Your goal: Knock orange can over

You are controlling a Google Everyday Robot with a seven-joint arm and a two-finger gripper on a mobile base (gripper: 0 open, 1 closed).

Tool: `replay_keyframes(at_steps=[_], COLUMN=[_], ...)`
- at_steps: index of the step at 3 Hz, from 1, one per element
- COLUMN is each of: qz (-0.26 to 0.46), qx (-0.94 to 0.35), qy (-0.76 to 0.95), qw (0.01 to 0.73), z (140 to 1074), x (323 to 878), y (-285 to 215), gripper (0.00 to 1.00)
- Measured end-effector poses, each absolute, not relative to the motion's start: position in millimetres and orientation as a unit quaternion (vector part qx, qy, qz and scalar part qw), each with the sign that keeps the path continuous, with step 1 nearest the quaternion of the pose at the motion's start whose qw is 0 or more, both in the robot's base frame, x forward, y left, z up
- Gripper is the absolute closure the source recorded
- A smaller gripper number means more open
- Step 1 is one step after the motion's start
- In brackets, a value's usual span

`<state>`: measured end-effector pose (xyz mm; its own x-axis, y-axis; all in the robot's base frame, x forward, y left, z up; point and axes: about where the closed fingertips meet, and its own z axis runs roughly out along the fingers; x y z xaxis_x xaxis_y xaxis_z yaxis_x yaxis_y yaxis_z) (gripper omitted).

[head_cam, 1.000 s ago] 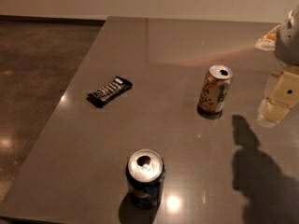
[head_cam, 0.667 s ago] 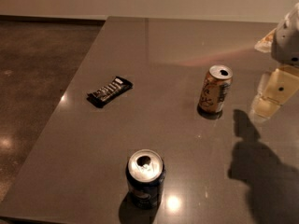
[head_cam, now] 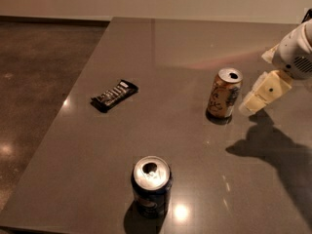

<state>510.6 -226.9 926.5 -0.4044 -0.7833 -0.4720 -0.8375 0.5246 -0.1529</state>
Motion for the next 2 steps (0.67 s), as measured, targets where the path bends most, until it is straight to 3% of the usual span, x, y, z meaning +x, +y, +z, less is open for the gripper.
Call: replay_keyframes(at_steps=[2], qz=[0.113], qx=[-0.452], qy=[0.823], qw=[0.326], z=[915.1], x=[540.7], y=[-200.3], gripper=[0.00])
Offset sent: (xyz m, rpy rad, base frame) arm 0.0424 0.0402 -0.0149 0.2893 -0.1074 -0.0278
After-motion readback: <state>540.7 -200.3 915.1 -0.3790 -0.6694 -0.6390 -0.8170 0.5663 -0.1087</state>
